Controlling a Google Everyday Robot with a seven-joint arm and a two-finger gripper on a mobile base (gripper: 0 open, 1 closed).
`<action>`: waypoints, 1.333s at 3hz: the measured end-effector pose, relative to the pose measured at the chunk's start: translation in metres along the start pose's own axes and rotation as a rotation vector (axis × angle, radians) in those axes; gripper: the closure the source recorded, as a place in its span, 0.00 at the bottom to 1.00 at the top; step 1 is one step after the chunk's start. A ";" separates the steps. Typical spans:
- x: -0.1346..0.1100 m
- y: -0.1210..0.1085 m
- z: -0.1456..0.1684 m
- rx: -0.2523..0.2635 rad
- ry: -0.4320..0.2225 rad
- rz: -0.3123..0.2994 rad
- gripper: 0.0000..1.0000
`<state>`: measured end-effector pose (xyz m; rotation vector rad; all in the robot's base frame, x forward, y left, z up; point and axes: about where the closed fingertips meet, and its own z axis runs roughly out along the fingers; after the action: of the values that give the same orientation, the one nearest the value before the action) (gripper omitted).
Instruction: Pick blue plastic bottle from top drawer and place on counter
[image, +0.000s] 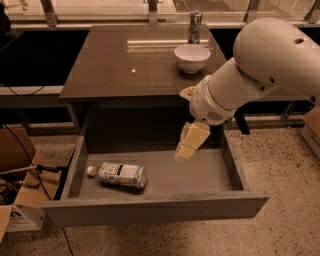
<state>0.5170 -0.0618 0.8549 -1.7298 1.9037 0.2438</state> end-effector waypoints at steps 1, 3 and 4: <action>0.001 0.001 0.006 0.006 0.001 0.022 0.00; -0.016 -0.014 0.089 0.048 -0.161 0.038 0.00; -0.023 -0.032 0.133 0.051 -0.252 0.043 0.00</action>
Offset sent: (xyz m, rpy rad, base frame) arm 0.0451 0.0568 -0.0694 0.1966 -0.0725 -0.0865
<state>0.5845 0.0173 0.7633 -1.5470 1.7492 0.4058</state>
